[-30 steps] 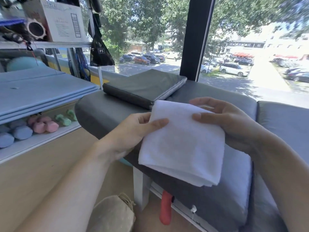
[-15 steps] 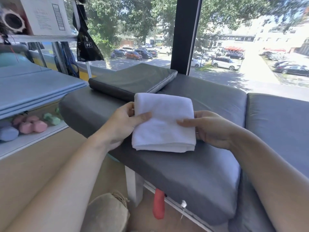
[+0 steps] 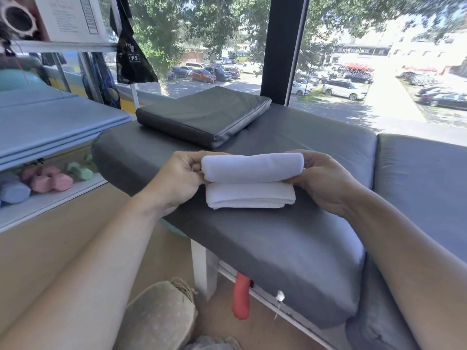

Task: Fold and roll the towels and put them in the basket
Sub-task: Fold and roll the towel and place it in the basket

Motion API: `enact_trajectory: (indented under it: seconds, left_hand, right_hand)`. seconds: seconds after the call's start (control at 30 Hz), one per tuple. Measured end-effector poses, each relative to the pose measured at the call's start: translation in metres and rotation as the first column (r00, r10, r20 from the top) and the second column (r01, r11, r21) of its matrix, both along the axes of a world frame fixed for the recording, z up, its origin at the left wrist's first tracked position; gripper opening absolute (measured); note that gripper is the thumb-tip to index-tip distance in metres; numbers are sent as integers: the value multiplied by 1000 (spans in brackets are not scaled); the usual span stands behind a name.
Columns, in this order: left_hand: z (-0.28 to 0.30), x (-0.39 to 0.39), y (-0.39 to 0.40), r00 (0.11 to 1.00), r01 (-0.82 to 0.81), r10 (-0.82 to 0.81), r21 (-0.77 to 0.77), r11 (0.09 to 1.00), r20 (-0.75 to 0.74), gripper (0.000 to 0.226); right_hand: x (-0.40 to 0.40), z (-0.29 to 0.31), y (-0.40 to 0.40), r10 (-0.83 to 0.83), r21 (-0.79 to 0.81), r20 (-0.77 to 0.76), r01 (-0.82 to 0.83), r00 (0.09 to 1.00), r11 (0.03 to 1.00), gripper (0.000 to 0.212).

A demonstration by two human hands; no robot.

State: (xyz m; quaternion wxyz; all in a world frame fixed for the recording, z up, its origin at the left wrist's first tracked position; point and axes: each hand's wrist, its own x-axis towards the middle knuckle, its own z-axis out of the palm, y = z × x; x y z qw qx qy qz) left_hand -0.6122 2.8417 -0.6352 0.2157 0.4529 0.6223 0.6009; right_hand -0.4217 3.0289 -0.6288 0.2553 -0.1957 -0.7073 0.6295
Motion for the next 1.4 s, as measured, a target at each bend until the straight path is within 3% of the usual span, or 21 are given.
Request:
enact_trajectory:
  seconds: [0.1, 0.27, 0.37, 0.47, 0.63, 0.77, 0.87, 0.93, 0.97, 1.03, 1.07, 1.13, 1.17, 1.2, 1.27, 1.33, 1.4]
  left_hand:
    - [-2, 2, 1, 1000, -27, 27, 22, 999, 2, 45]
    - [-5, 1, 4, 990, -117, 125, 114, 987, -65, 46]
    - [-7, 4, 4, 993, -111, 115, 129, 985, -18, 45]
    - [-7, 6, 2, 996, -92, 90, 92, 992, 20, 55]
    - [-2, 9, -1, 992, -92, 91, -8, 996, -86, 66]
    - [14, 18, -7, 988, -97, 82, -109, 989, -134, 41]
    - [17, 29, -4, 946, -209, 153, -176, 962, -284, 41]
    - [13, 35, 1, 896, -255, 148, -214, 943, -419, 39]
    - [10, 37, 3, 871, -258, 117, -240, 936, -478, 38]
    - [7, 38, 2, 825, -249, 53, -277, 928, -563, 29]
    - [7, 38, 1, 804, -249, 30, -289, 924, -594, 23]
    - [7, 38, -2, 757, -248, -16, -310, 918, -653, 33]
    - [6, 38, -3, 740, -250, -32, -320, 914, -672, 41]
    - [6, 39, -3, 733, -259, -37, -329, 908, -680, 47]
    - [3, 39, -2, 745, -278, -24, -344, 897, -666, 52]
    - [-3, 37, -2, 772, -286, -21, -376, 882, -635, 54]
    - [-13, 33, -2, 772, -306, -14, -390, 868, -635, 57]
  right_hand:
    - [1, 0, -1, 9, -5, 20, -9, 1000, 1000, 31]
    - [-1, 2, -3, 36, -22, 18, -36, 999, 999, 40]
    - [0, 2, -1, 46, 27, 71, -48, 996, 998, 36]
    - [3, 4, -2, 53, 26, 93, -56, 994, 998, 32]
    - [3, 4, -1, 66, -2, 102, -66, 993, 998, 38]
    - [3, 7, -4, 12, 58, 182, -23, 983, 998, 37]
    - [4, 12, -5, -125, 182, 229, 84, 965, 980, 33]
    - [5, 17, -12, -205, 340, 314, 92, 927, 936, 34]
    - [5, 18, -15, -262, 451, 359, 79, 896, 889, 45]
    - [4, 19, -24, -443, 738, 376, 26, 814, 674, 56]
    - [3, 18, -30, -502, 852, 316, -8, 805, 524, 47]
    - [3, 15, -44, -447, 958, 176, -47, 877, 284, 31]
    - [3, 13, -49, -388, 972, 172, -93, 905, 214, 39]
    - [1, 11, -55, -339, 969, 206, -143, 918, 201, 52]
    - [-2, 7, -66, -296, 932, 303, -218, 906, 288, 68]
    - [-5, 1, -70, -286, 879, 396, -271, 872, 392, 63]
    - [-5, -5, -70, -285, 848, 455, -313, 844, 428, 58]
